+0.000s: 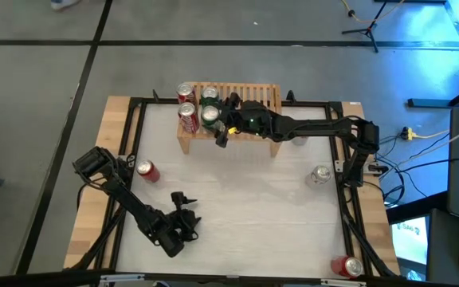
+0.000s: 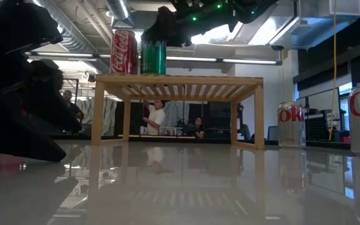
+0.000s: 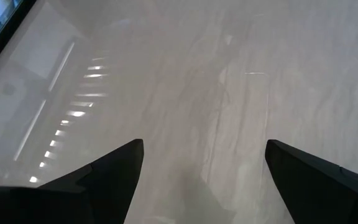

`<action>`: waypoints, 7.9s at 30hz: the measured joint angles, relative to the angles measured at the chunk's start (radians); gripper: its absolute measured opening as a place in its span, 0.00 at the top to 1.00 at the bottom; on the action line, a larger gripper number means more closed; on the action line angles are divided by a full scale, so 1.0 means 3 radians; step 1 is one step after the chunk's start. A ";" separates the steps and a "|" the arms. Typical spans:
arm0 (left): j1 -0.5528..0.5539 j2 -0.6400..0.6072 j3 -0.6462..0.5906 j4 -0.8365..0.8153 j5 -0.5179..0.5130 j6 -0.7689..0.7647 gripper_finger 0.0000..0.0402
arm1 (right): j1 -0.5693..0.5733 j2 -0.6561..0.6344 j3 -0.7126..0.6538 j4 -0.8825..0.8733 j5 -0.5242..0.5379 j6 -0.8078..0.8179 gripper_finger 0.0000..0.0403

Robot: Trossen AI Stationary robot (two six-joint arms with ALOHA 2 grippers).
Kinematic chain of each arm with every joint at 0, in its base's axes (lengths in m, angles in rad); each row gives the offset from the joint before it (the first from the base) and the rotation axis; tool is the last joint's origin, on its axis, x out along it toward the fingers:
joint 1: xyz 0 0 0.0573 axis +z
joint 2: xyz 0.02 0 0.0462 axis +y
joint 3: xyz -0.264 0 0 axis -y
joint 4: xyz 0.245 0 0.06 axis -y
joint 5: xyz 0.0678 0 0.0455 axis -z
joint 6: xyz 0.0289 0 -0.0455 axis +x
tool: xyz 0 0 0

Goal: Place canned beverage on shelf
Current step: Put the green soda can on the shelf aligned with the other green soda can, then put the top red silver soda can on the shelf

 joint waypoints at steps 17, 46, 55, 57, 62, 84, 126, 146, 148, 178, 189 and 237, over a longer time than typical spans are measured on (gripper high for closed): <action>0.0000 0.0000 0.0000 0.0000 -0.0001 0.0001 0.16 | 0.0000 -0.0078 0.0001 -0.0013 -0.0014 -0.0038 0.07; 0.0016 -0.0157 -0.0003 0.0000 -0.0039 0.0093 0.16 | 0.0512 -0.1783 0.0002 -0.2740 -0.0019 0.0439 0.07; 0.0081 -0.0540 -0.0003 0.0082 0.0069 0.0265 0.16 | 0.0571 -0.2251 0.0001 -0.4340 0.0253 0.1487 0.07; 0.0129 -0.0570 -0.0003 0.0103 0.0149 0.0268 0.16 | 0.0571 -0.2262 -0.0004 -0.4655 0.0549 0.1715 0.07; 0.0227 -0.0561 -0.0005 0.0229 0.0290 0.0274 0.16 | 0.0556 -0.2263 -0.0184 -0.5115 0.1282 0.2258 0.07; 0.0209 -0.0554 -0.0055 0.0525 0.0357 0.0530 0.16 | -0.1429 -0.2230 -0.0937 -0.4487 0.0509 0.1756 0.07; 0.0163 -0.0552 -0.0055 0.0563 0.0382 0.0524 0.16 | -0.1719 -0.1267 -0.0916 -0.4807 0.0103 0.1620 0.29; 0.0165 -0.0552 -0.0055 0.0598 0.0460 0.0523 0.16 | -0.0876 -0.1466 0.0951 -0.5812 0.0378 0.2065 0.29; 0.0165 -0.0552 -0.0055 0.0598 0.0460 0.0523 0.16 | -0.0805 -0.1466 0.1027 -0.5783 0.0392 0.2061 0.29; 0.0219 -0.0552 -0.0055 0.0627 0.0448 0.0526 0.16 | -0.0289 -0.0142 0.2188 -0.4688 0.0084 0.1222 0.29; 0.0181 -0.0552 -0.0055 0.0626 0.0420 0.0524 0.16 | -0.0292 0.0113 0.2239 -0.4739 0.0192 0.1094 0.29; 0.0179 -0.0552 -0.0055 0.0627 0.0509 0.0522 0.16 | -0.0328 0.0215 0.2239 -0.4147 0.0158 0.0916 0.06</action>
